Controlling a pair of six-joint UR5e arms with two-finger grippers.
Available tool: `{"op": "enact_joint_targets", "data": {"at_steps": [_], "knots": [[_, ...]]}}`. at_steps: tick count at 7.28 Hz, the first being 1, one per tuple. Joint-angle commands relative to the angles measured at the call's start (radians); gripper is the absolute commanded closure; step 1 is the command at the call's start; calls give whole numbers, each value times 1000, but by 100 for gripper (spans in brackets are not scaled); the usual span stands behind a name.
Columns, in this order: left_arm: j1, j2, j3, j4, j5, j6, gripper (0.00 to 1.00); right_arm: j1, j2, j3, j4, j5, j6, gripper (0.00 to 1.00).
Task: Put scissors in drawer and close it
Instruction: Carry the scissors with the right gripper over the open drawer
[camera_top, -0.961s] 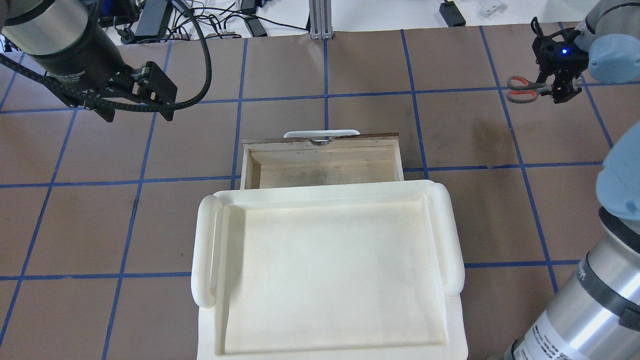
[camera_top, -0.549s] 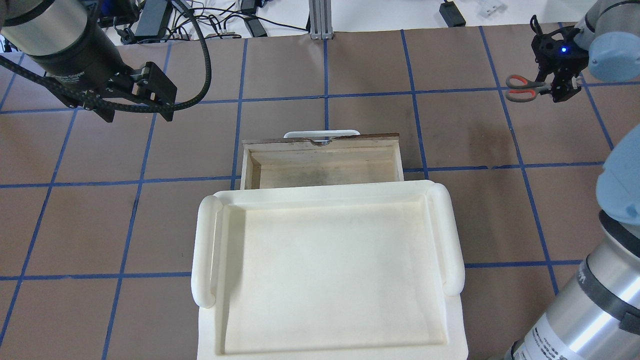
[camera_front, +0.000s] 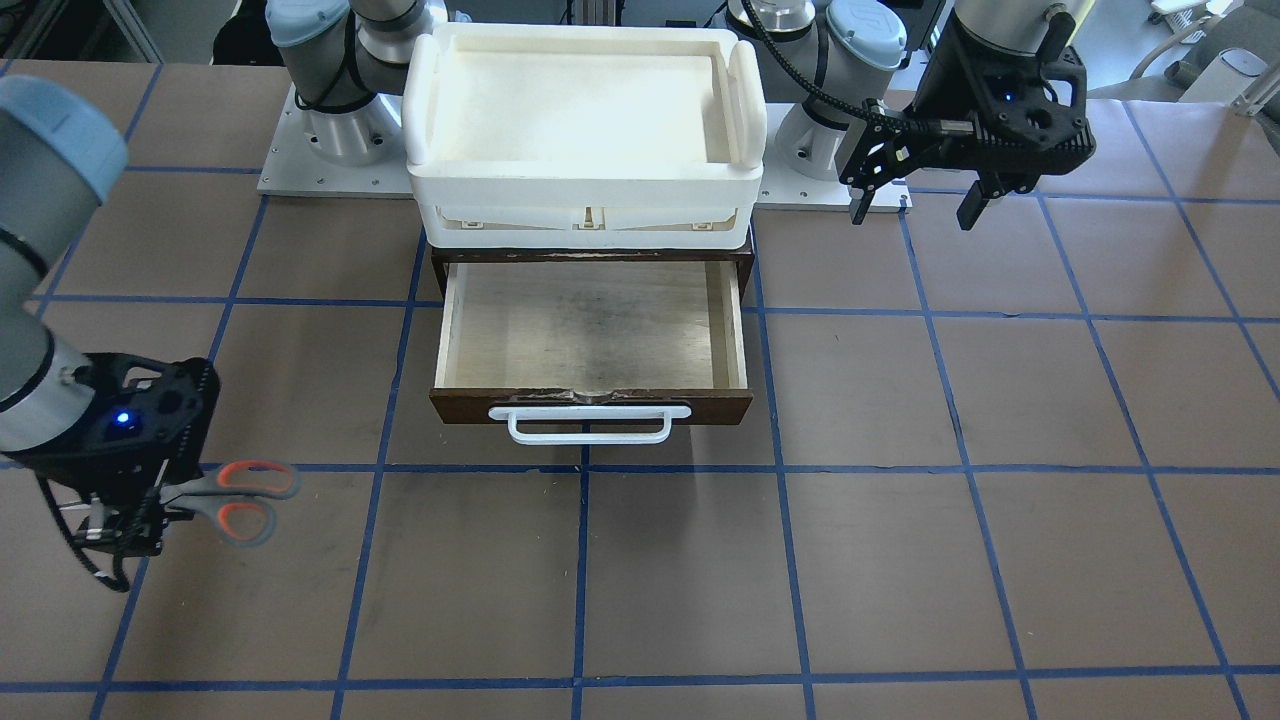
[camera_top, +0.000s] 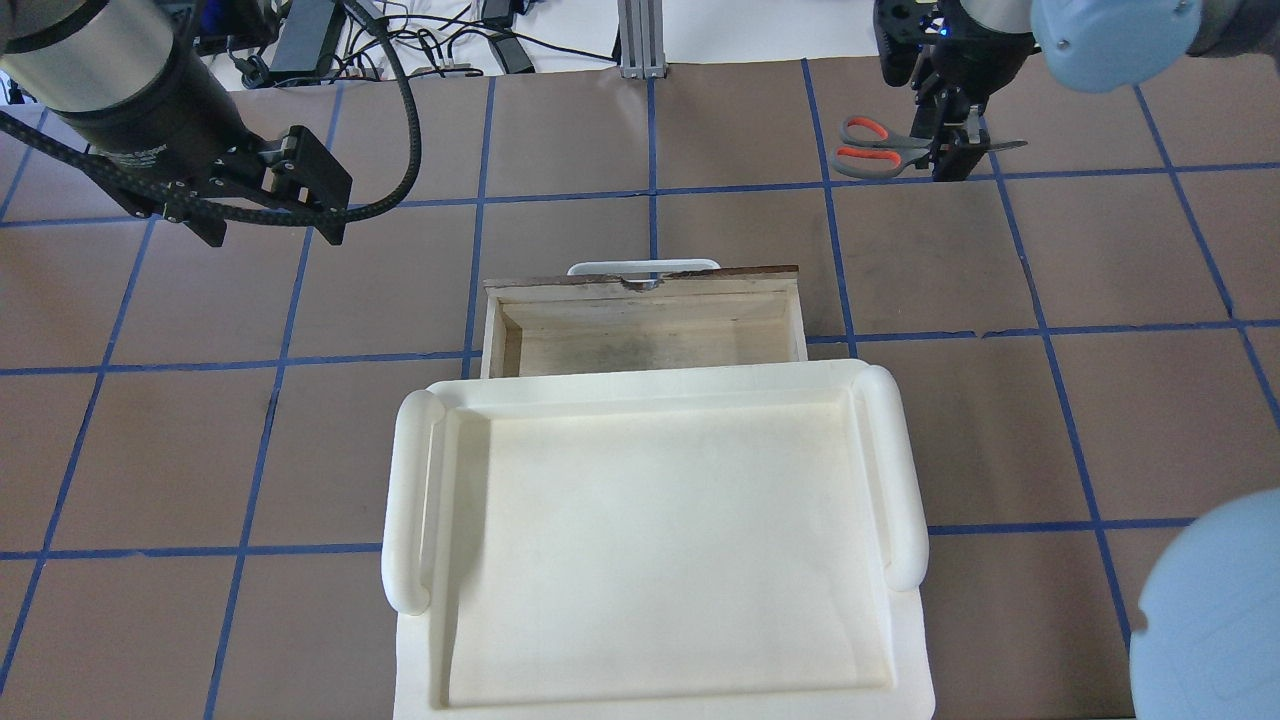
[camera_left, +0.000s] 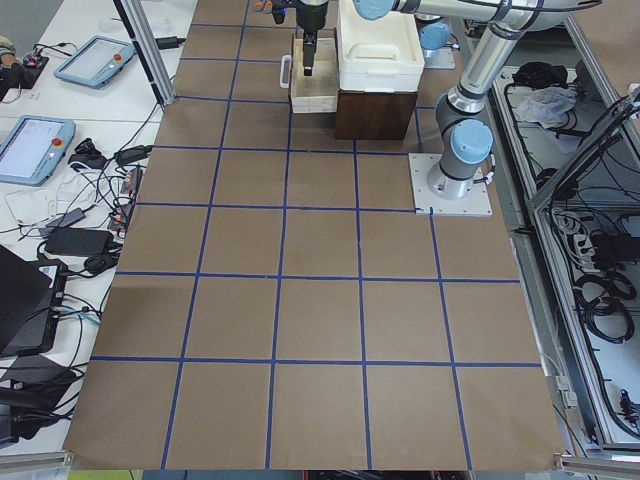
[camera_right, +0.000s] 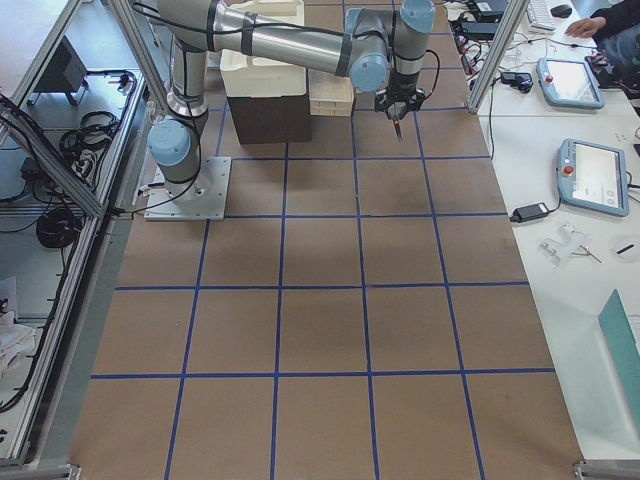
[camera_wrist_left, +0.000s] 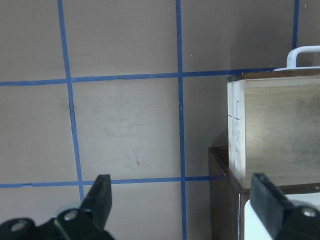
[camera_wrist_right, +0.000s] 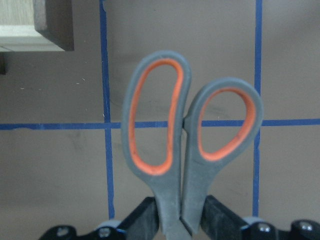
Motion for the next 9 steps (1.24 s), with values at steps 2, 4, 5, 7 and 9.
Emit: {"op": "enact_joint_targets", "data": {"at_steps": [2, 4, 5, 7, 9], "knots": [[0, 0, 0, 0, 0, 1, 0, 199, -41, 10, 41, -12, 226, 100], [0, 0, 0, 0, 2, 1, 0, 263, -39, 15, 42, -7, 326, 100], [0, 0, 0, 0, 2, 1, 0, 310, -38, 26, 38, -10, 354, 100], [0, 0, 0, 0, 0, 1, 0, 369, -34, 61, 25, -6, 406, 100], [0, 0, 0, 1, 0, 0, 0, 412, -30, 107, 15, -7, 447, 100]]}}
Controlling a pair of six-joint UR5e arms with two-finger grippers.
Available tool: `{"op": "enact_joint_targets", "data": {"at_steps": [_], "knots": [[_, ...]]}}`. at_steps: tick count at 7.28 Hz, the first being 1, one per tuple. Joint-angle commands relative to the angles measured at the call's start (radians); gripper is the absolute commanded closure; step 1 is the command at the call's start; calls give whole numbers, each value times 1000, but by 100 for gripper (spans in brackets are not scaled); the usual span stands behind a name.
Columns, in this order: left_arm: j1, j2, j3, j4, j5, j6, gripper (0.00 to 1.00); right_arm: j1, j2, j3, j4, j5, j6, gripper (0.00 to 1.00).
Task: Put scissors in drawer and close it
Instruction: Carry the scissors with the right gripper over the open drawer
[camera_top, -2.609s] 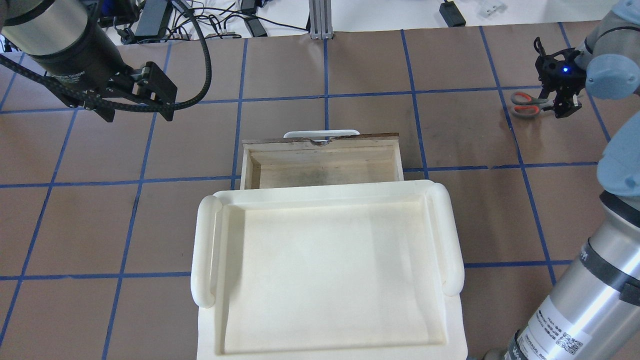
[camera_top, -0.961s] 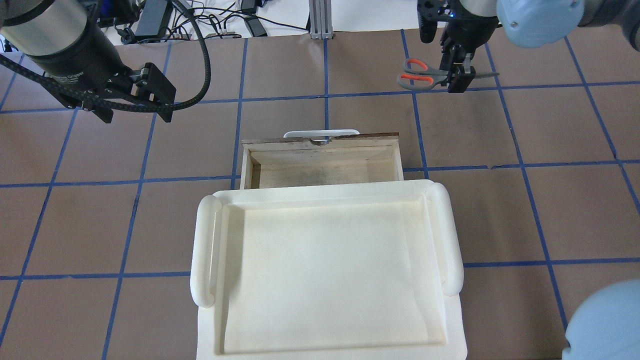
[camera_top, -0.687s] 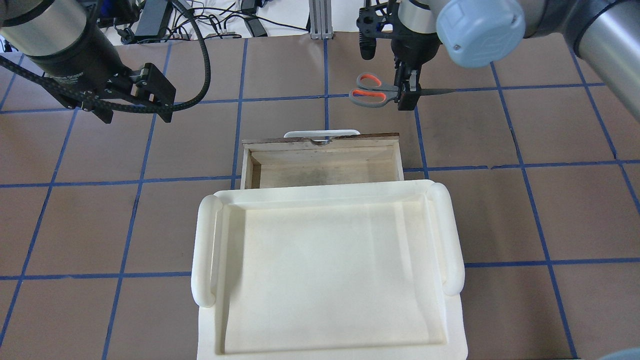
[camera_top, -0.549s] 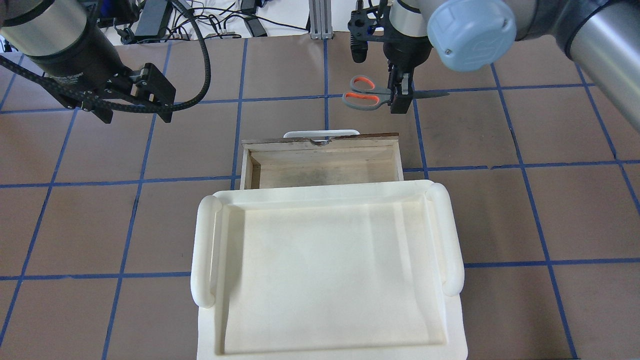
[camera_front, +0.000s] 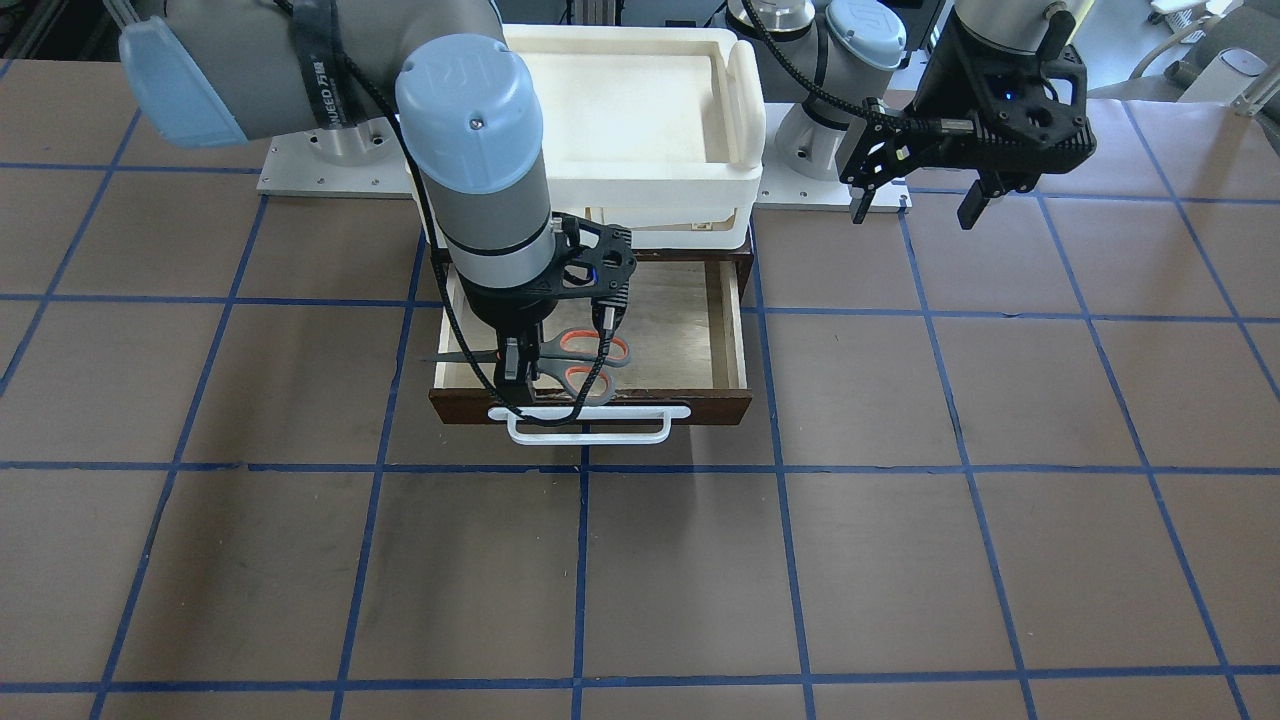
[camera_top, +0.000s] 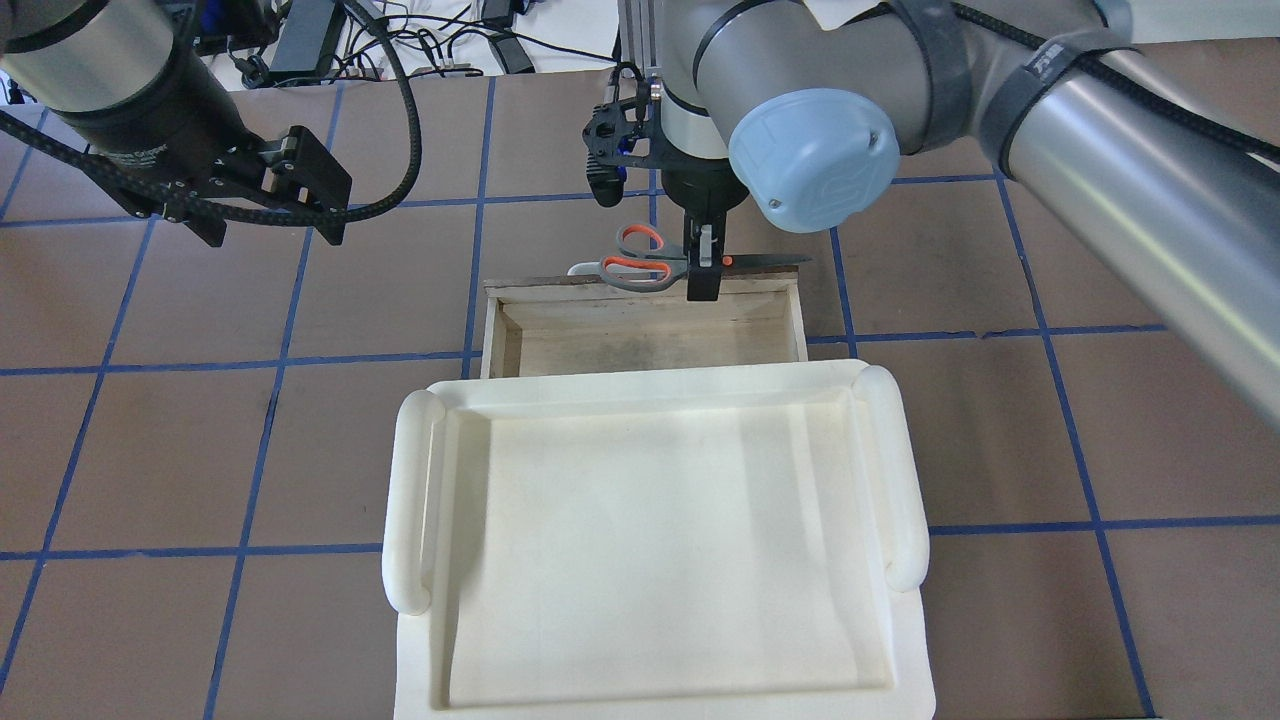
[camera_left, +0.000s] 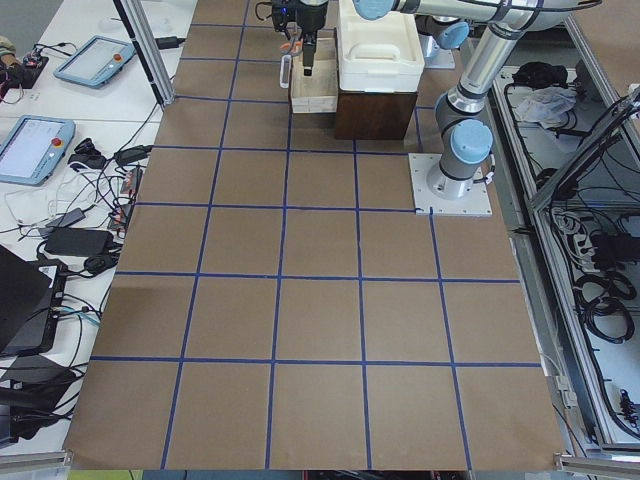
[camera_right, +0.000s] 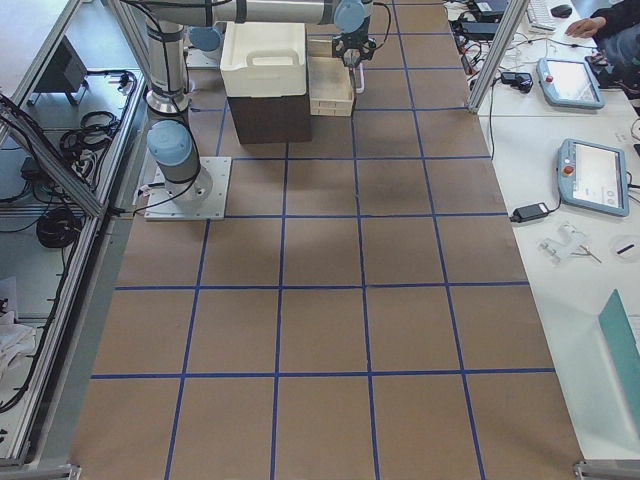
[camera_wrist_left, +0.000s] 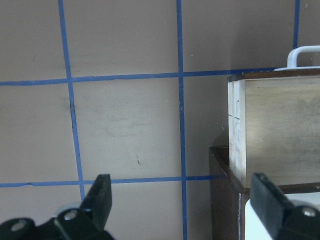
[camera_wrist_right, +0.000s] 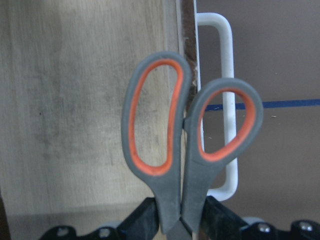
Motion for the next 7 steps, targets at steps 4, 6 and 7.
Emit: {"op": "enact_joint_targets", "data": {"at_steps": [4, 6, 7], "knots": [[2, 0, 0, 0, -2, 0, 0, 87, 4, 59, -19, 1, 32, 100], [2, 0, 0, 0, -2, 0, 0, 90, 6, 65, -28, 1, 32, 100], [2, 0, 0, 0, 0, -1, 0, 90, 4, 79, -31, 8, 34, 100]]}}
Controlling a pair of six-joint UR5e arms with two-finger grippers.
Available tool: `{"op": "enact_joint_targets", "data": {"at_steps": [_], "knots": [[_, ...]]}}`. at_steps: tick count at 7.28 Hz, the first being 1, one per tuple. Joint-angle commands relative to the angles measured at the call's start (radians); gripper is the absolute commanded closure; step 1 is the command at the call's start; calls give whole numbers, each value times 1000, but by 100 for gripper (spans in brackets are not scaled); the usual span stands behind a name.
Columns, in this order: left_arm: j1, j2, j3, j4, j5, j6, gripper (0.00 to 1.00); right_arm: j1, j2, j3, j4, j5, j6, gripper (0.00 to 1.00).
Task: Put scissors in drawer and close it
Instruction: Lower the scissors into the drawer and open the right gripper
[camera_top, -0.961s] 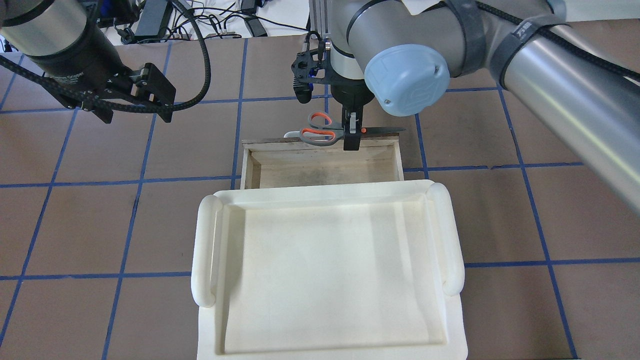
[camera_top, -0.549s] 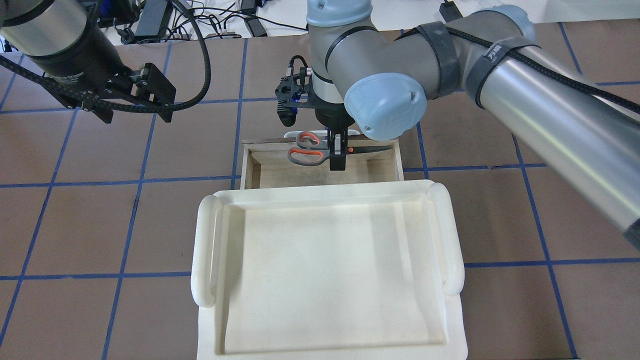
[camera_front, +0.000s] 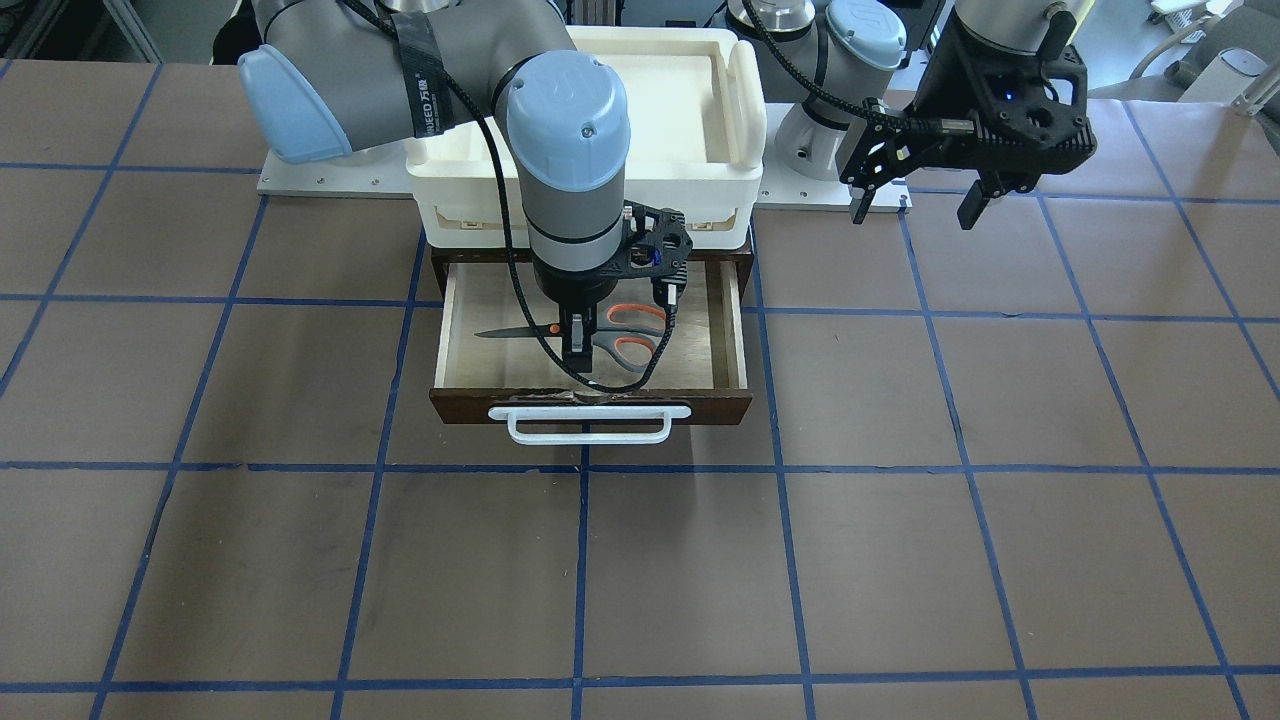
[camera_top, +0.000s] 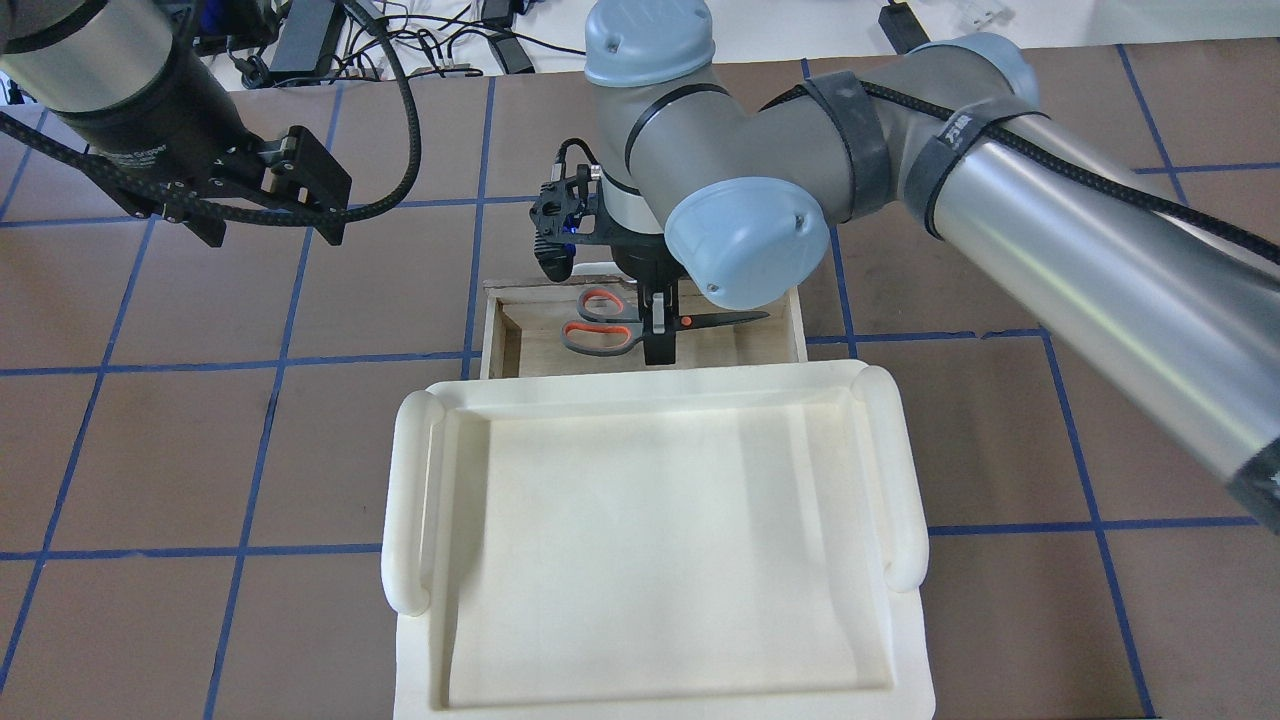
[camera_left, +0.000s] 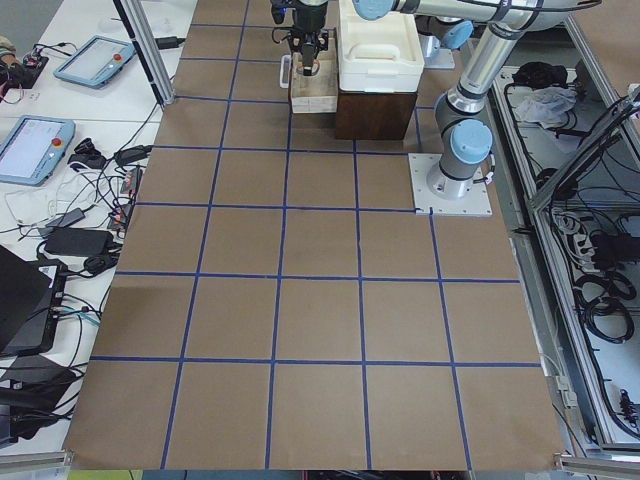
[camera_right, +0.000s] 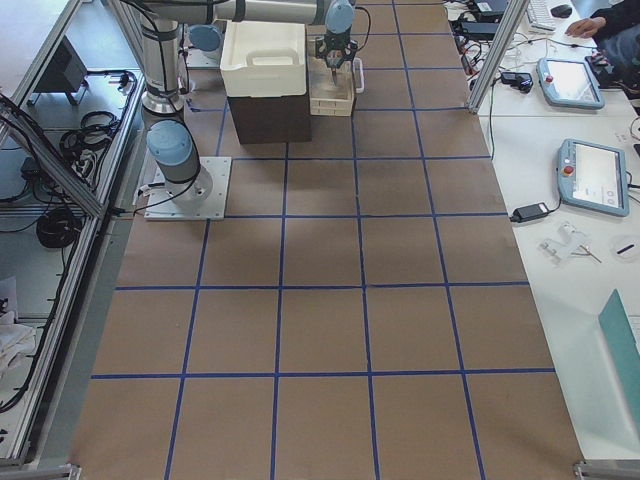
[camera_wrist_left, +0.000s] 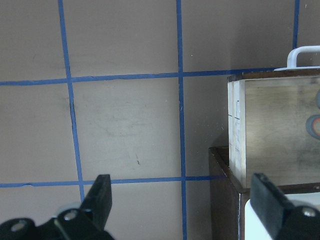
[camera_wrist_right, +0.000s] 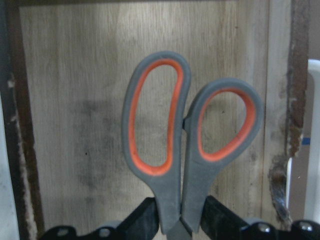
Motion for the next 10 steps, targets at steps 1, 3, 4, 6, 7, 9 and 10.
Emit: {"op": "enact_joint_targets", "data": {"at_steps": [1, 3, 4, 6, 7, 9, 10], "knots": [[-1, 0, 0, 0, 0, 0, 0, 5, -2, 22, -4, 6, 1, 100], [-1, 0, 0, 0, -2, 0, 0, 5, 2, 34, -4, 9, 1, 100], [0, 0, 0, 0, -2, 0, 0, 5, 12, 34, -5, 9, 1, 100], [-1, 0, 0, 0, -2, 0, 0, 5, 27, 34, -7, 8, 1, 100], [-1, 0, 0, 1, -3, 0, 0, 5, 26, 34, -7, 6, 3, 98], [-1, -2, 0, 2, -3, 0, 0, 3, 18, 28, -8, 3, 17, 30], [-1, -2, 0, 0, 4, -1, 0, 3, 6, 21, -23, -6, 21, 4]]}}
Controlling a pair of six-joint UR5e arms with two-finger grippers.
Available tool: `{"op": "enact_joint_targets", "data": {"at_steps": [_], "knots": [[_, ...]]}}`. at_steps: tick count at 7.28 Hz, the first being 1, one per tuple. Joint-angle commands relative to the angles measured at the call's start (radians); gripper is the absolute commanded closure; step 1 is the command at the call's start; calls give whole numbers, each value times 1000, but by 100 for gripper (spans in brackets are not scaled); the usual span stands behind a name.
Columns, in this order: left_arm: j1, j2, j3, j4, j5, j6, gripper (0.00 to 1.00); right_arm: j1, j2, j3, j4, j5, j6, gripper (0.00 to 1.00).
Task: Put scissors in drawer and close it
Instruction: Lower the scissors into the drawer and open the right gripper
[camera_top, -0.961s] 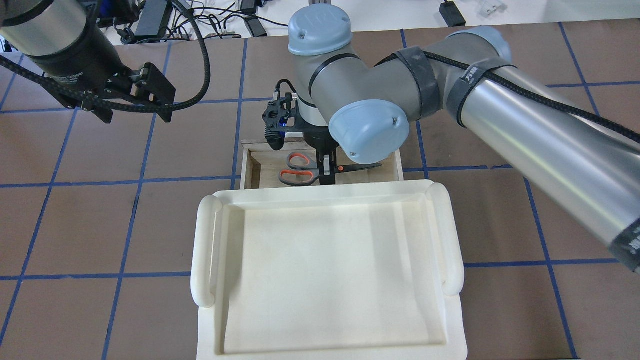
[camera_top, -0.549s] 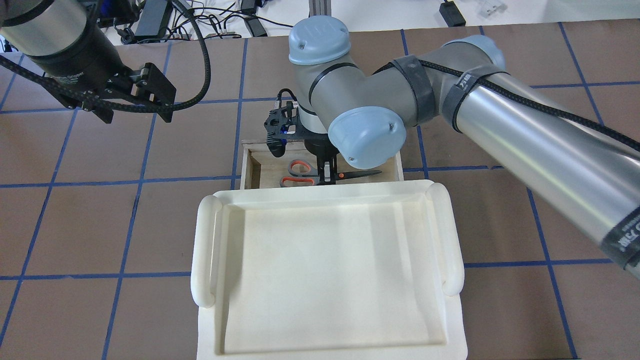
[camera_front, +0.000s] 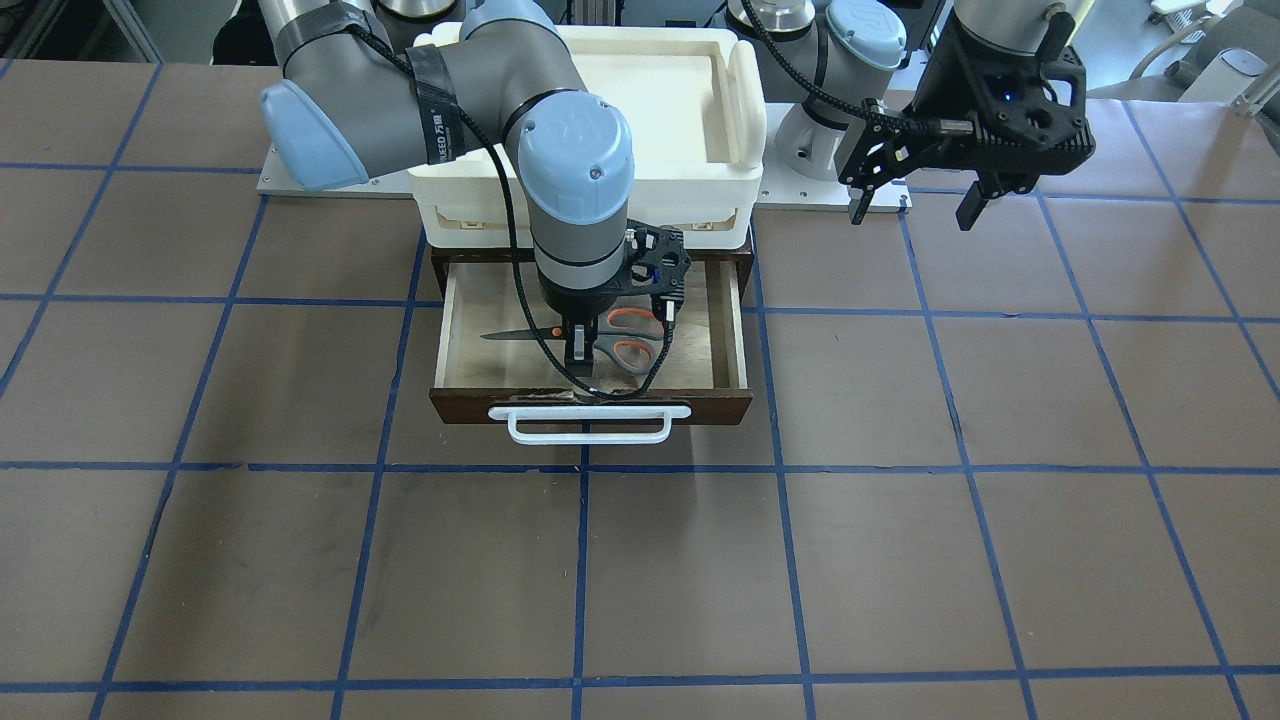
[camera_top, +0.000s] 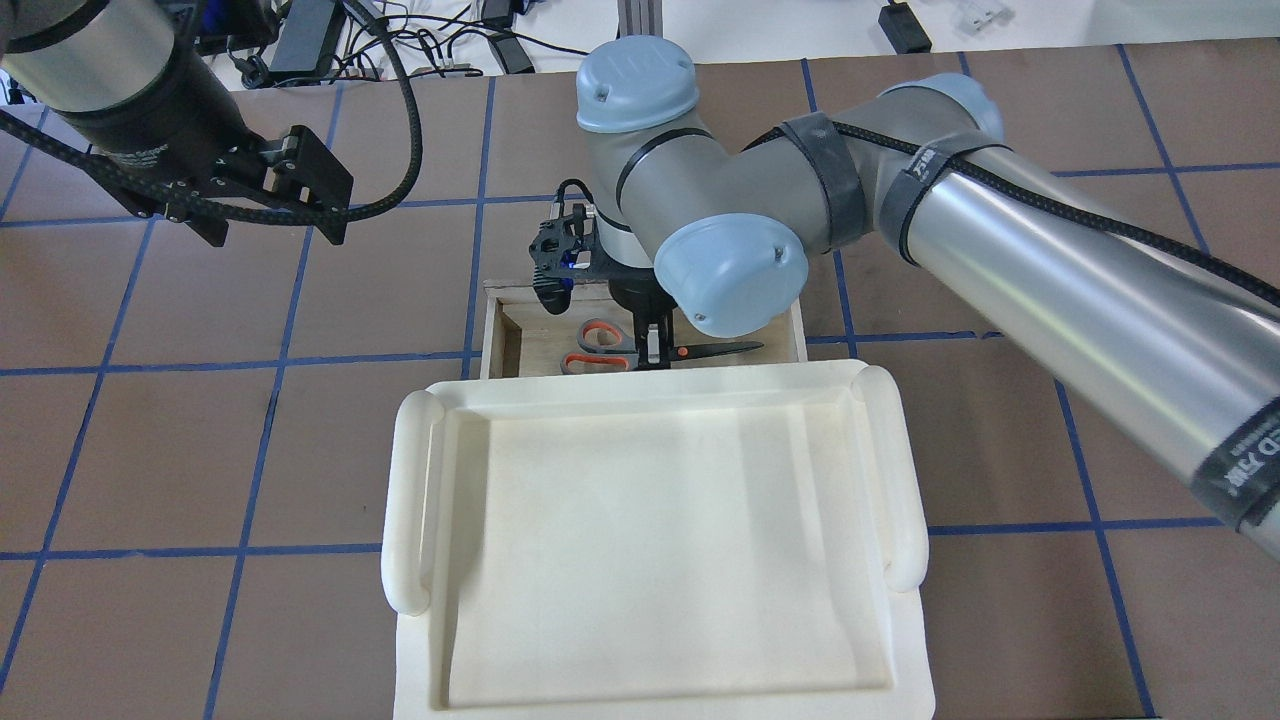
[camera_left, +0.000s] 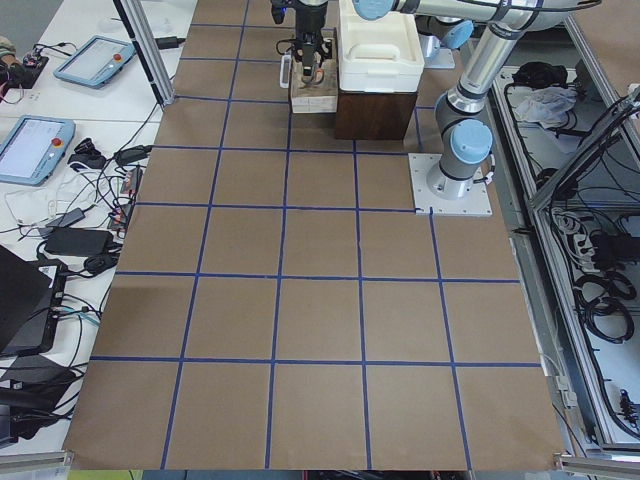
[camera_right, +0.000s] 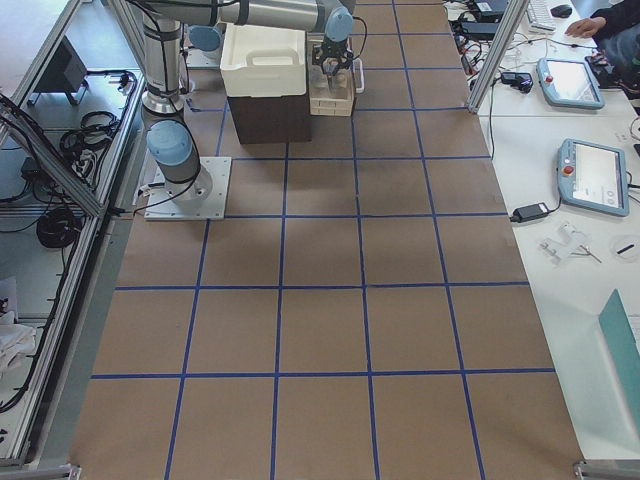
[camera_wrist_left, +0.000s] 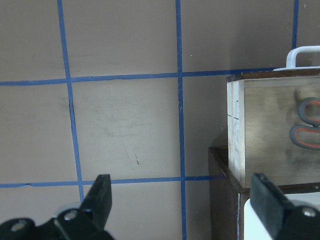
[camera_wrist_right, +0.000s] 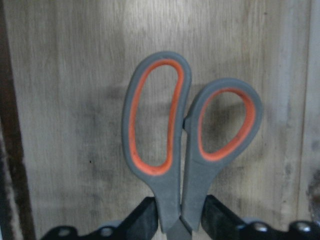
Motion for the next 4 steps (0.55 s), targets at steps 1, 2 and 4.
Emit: {"op": "enact_joint_targets", "data": {"at_steps": [1, 2, 4], "knots": [[1, -3, 0, -1, 0, 0, 0, -5, -29, -7, -53, -11, 31, 2], [2, -2, 0, -1, 0, 0, 0, -10, -46, -9, -64, -11, 187, 1], [-2, -3, 0, -1, 0, -1, 0, -60, -104, -24, -68, -14, 500, 1]]}}
